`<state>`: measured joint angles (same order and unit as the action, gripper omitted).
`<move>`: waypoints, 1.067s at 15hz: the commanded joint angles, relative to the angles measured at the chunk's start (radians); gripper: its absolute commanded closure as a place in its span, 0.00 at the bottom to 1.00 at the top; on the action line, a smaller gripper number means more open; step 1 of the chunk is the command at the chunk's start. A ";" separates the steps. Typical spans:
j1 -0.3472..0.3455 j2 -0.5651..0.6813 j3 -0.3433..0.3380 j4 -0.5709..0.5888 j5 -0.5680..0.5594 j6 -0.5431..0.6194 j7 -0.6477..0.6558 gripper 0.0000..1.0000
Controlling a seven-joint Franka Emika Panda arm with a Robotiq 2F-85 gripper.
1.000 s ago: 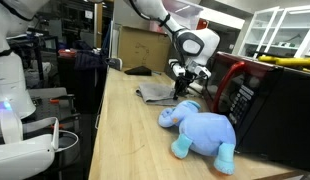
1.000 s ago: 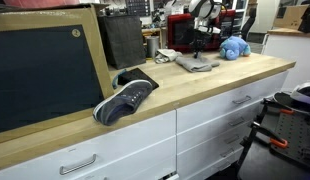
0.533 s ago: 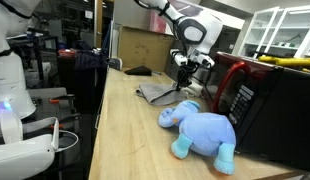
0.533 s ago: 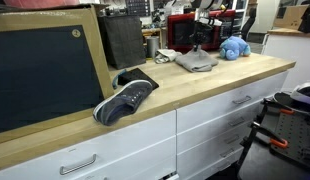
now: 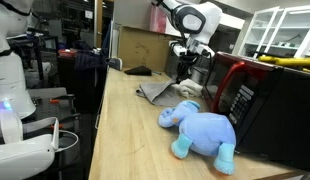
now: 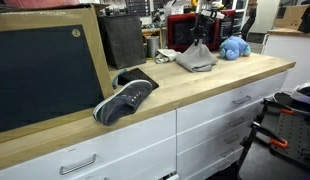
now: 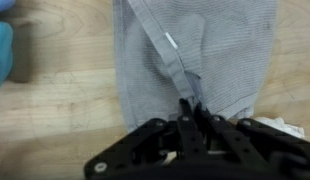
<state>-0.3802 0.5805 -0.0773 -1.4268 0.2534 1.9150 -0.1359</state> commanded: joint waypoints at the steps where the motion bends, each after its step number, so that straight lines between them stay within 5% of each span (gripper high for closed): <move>1: 0.011 -0.061 -0.012 -0.056 0.009 -0.022 -0.011 0.98; 10: 0.017 -0.260 -0.006 -0.215 0.023 -0.164 -0.170 0.98; 16: 0.019 -0.409 -0.036 -0.373 -0.017 -0.258 -0.417 0.98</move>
<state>-0.3697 0.2753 -0.0833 -1.6777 0.2538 1.6783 -0.4319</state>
